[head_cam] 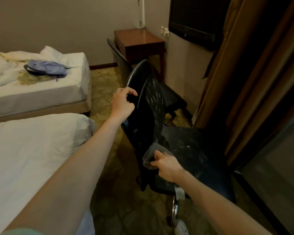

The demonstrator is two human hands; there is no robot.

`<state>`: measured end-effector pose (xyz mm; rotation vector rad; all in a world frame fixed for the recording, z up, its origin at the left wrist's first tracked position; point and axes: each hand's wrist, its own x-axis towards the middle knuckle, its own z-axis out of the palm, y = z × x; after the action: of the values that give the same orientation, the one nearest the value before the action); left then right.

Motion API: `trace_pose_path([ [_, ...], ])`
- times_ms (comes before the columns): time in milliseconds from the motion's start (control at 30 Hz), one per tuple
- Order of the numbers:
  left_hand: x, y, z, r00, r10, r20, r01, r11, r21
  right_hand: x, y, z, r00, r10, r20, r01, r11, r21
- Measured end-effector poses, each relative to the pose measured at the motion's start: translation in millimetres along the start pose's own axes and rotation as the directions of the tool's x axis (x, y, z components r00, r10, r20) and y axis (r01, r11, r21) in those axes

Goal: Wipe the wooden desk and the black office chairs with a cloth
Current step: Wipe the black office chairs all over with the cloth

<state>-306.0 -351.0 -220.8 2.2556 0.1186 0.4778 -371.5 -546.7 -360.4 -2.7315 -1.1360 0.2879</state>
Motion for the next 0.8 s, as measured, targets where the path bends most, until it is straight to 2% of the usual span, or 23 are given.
trace_pose_path([
  [67, -0.1, 1.7, -2.5, 0.999, -0.038, -0.002, 0.038, 0.998, -0.04, -2.5, 4.6, -3.6, 0.969, 0.19, -0.16, -0.154, 0.964, 0.217],
  [133, -3.0, 4.6, -2.2, 1.0, -0.028, 0.01, 0.028, 0.999, 0.018, 4.0, 6.0, -22.9, 0.885, 0.342, -0.317, -0.21, 0.899, 0.385],
  [233, -7.9, 7.4, 1.1, 1.0, 0.006, -0.018, -0.004, 0.995, 0.095, 24.3, 0.0, -61.8, 0.742, 0.475, -0.474, -0.138, 0.799, 0.585],
  [300, -8.2, 8.8, 2.7, 0.995, -0.065, -0.071, 0.07, 0.995, 0.069, 39.0, -13.3, -79.8, 0.702, 0.476, -0.53, -0.047, 0.773, 0.632],
  [367, -6.4, 8.9, 3.6, 0.989, -0.119, -0.085, 0.126, 0.99, 0.071, 50.2, -32.8, -81.5, 0.763, 0.34, -0.55, 0.015, 0.841, 0.541],
  [433, -6.5, 6.2, 4.9, 0.992, -0.098, -0.085, 0.109, 0.984, 0.14, 53.2, -46.3, -62.5, 0.817, 0.15, -0.557, 0.056, 0.94, 0.336],
  [500, -8.3, 1.4, 7.9, 0.991, -0.073, -0.115, 0.09, 0.985, 0.15, 48.2, -45.4, -40.1, 0.846, 0.034, -0.531, 0.075, 0.98, 0.183],
  [567, -9.1, -0.7, 9.9, 0.988, -0.063, -0.139, 0.082, 0.988, 0.133, 42.4, -34.5, -34.4, 0.827, -0.051, -0.559, 0.102, 0.993, 0.059],
  [667, -7.1, 2.8, 11.8, 0.99, -0.016, -0.141, 0.047, 0.975, 0.219, 42.1, -20.4, -47.4, 0.812, -0.219, -0.541, 0.135, 0.972, -0.191],
  [800, -10.8, 7.1, 11.0, 0.988, -0.016, -0.151, 0.052, 0.97, 0.236, 35.8, -15.3, -40.8, 0.877, -0.272, -0.396, 0.156, 0.941, -0.301],
])
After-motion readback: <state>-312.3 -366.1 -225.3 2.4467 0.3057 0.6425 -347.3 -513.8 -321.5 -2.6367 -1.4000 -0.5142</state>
